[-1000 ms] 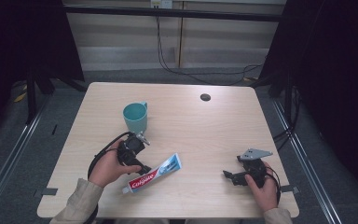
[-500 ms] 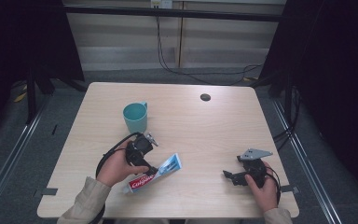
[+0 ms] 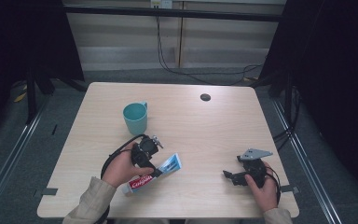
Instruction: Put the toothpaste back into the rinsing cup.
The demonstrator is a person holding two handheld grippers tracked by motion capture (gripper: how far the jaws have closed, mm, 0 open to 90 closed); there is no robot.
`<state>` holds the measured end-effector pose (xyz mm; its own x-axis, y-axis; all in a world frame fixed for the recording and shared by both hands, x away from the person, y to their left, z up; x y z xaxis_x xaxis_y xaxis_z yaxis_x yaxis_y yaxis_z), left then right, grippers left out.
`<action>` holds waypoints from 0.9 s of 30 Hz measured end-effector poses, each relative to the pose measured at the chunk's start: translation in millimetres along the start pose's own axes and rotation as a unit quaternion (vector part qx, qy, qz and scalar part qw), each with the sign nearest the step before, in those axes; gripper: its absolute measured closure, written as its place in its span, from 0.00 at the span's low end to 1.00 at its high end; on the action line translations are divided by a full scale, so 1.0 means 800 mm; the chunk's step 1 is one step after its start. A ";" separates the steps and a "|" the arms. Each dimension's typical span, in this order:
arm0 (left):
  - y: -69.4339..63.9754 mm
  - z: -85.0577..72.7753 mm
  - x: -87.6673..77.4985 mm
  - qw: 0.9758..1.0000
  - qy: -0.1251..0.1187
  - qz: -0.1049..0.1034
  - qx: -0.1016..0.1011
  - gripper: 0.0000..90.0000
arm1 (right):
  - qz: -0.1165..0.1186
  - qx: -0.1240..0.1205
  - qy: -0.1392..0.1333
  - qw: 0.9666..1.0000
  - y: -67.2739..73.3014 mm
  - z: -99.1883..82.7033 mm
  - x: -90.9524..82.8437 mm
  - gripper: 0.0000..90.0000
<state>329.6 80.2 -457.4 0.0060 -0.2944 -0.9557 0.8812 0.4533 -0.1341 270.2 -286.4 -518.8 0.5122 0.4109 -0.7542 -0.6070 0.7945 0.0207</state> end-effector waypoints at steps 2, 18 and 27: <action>-0.002 0.001 0.005 1.000 0.002 0.000 0.001 0.30 | 0.000 0.000 0.000 1.000 0.000 0.000 0.000 0.13; -0.013 0.009 0.025 0.999 0.024 0.011 0.029 0.47 | 0.000 0.000 0.000 1.000 0.000 0.000 0.000 0.13; -0.020 0.015 0.032 0.998 0.045 0.017 0.037 0.57 | 0.000 0.000 0.000 1.000 0.000 0.000 0.000 0.13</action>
Point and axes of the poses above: each handheld gripper's, and its own axes: x roughly forward along the jaws, z roughly out of its top, y roughly to its left, the point moved 1 cm from there along x, roughly forward along the jaws, and after that the axes turned 5 degrees about y, right-handed, at the moved point
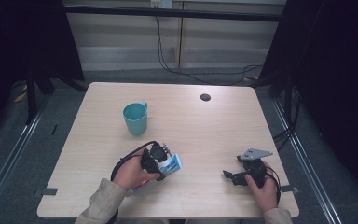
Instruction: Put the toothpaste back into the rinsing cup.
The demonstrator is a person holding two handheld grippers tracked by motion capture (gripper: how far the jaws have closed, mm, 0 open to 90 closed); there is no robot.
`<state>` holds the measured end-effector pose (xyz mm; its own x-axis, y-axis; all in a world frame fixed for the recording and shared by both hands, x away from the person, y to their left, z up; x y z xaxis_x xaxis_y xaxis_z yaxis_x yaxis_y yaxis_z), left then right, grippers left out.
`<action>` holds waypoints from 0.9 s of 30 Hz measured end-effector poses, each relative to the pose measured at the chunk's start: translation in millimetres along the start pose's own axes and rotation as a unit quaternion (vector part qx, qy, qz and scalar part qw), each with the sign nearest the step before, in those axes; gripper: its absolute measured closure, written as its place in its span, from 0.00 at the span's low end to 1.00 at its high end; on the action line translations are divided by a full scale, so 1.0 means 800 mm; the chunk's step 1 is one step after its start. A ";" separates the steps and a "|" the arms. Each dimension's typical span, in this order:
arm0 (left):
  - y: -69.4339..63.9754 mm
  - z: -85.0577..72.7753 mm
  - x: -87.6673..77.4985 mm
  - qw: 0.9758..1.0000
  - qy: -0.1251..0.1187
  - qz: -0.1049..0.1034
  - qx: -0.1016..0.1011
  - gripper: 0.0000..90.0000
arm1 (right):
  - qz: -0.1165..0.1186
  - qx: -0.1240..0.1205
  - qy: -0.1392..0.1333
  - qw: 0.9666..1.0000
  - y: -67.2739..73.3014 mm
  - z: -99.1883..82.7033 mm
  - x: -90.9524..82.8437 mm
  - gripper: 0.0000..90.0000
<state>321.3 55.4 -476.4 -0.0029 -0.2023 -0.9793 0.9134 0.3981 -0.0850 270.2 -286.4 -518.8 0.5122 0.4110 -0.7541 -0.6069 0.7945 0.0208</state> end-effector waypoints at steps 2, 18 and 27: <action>0.000 0.000 0.001 1.000 0.001 0.002 0.000 0.57 | 0.000 0.000 0.000 1.000 0.000 0.000 0.000 0.13; -0.004 0.004 0.004 1.000 0.007 0.016 0.014 0.56 | 0.000 0.000 0.000 1.000 0.000 0.000 0.000 0.13; -0.005 0.006 0.002 1.000 0.019 0.016 0.019 0.63 | 0.000 0.000 0.000 1.000 0.000 0.000 0.000 0.13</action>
Point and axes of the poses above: each handheld gripper's, and its own axes: x roughly forward along the jaws, z roughly out of its top, y roughly to its left, the point moved 1 cm from there along x, roughly forward along the jaws, and after that the axes turned 5 degrees about y, right-handed, at the moved point
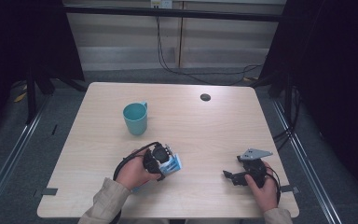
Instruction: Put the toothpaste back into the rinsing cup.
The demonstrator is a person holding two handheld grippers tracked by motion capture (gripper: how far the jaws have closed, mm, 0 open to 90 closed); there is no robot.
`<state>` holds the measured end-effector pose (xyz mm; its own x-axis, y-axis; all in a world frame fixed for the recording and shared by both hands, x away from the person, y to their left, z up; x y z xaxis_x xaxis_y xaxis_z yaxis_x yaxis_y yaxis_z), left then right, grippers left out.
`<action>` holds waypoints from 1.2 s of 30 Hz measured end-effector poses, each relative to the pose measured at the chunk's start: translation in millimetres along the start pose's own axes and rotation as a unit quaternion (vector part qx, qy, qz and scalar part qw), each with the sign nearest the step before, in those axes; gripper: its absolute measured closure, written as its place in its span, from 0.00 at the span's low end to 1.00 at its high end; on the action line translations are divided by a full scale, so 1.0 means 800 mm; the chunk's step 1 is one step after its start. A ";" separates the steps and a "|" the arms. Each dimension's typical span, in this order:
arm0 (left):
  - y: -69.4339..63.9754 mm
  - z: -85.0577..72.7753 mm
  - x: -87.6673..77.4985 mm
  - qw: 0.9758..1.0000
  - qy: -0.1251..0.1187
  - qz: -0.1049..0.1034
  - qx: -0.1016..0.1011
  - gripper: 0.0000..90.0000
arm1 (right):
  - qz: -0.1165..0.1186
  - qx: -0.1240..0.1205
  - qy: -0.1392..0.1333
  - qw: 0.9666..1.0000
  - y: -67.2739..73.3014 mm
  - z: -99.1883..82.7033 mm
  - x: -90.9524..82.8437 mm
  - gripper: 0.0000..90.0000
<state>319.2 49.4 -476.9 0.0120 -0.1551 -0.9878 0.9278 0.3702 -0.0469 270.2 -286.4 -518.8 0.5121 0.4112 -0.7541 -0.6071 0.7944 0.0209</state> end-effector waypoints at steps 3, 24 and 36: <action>0.002 0.002 -0.001 1.000 0.010 0.006 -0.010 0.77 | 0.000 0.000 0.000 1.000 0.000 0.000 0.000 0.13; 0.029 -0.025 -0.040 0.993 -0.101 0.002 -0.062 0.81 | 0.001 0.000 -0.001 1.000 0.000 0.000 0.000 0.13; 0.049 -0.038 -0.073 0.973 -0.206 0.008 -0.098 0.81 | 0.000 0.000 0.000 1.000 0.000 0.000 0.000 0.13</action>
Point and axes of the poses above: each handheld gripper's, and its own axes: x roughly forward along the jaws, z roughly out of its top, y roughly to its left, the point moved 1 cm from there along x, roughly forward along the jaws, and after that the axes turned 5 degrees about y, right-handed, at the moved point
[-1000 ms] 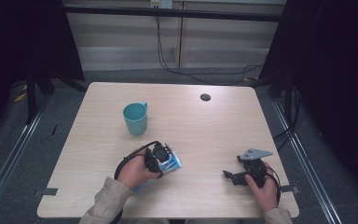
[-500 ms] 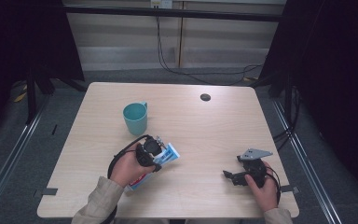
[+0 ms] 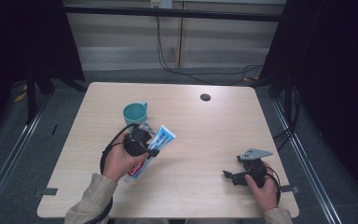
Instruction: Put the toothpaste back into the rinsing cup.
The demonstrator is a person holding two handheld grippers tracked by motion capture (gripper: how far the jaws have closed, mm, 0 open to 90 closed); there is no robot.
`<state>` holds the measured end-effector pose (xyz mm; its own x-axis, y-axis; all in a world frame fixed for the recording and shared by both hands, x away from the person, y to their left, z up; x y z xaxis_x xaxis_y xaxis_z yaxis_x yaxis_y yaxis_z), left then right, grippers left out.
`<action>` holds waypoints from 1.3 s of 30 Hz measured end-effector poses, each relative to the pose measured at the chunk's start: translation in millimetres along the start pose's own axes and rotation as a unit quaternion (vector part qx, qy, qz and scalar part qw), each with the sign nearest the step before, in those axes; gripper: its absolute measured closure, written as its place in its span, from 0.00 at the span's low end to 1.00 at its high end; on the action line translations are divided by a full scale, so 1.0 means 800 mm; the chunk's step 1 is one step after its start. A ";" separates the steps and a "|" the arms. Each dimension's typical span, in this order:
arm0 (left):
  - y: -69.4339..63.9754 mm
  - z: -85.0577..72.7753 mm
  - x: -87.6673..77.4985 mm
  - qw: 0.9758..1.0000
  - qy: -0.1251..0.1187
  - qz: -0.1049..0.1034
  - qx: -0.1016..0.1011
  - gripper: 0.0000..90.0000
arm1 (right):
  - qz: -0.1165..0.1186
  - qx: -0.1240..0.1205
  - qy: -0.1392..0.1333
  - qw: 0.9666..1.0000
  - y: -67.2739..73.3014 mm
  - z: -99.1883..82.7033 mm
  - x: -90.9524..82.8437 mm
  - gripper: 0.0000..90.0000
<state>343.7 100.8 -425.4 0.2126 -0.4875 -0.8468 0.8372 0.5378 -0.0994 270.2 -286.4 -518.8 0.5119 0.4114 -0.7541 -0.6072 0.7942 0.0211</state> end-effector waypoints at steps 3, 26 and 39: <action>0.005 0.000 -0.004 1.000 -0.019 0.001 -0.010 0.81 | 0.000 0.000 0.000 1.000 0.000 0.000 0.000 0.13; 0.036 -0.004 -0.023 0.994 -0.088 0.035 -0.061 0.81 | 0.001 0.000 -0.001 1.000 0.000 0.000 0.000 0.13; 0.047 0.003 -0.038 0.985 -0.141 0.050 -0.086 0.81 | 0.001 0.000 -0.001 1.000 0.000 0.000 0.000 0.13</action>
<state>370.0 134.5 -402.2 0.4418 -0.5847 -0.6804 0.7124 0.6896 -0.1301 270.3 -286.4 -518.8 0.5112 0.4138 -0.7533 -0.6084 0.7933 0.0229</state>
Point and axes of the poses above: each handheld gripper's, and its own axes: x roughly forward along the jaws, z roughly out of its top, y roughly to its left, the point moved 1 cm from there along x, roughly forward along the jaws, and after that the axes turned 5 degrees about y, right-handed, at the moved point
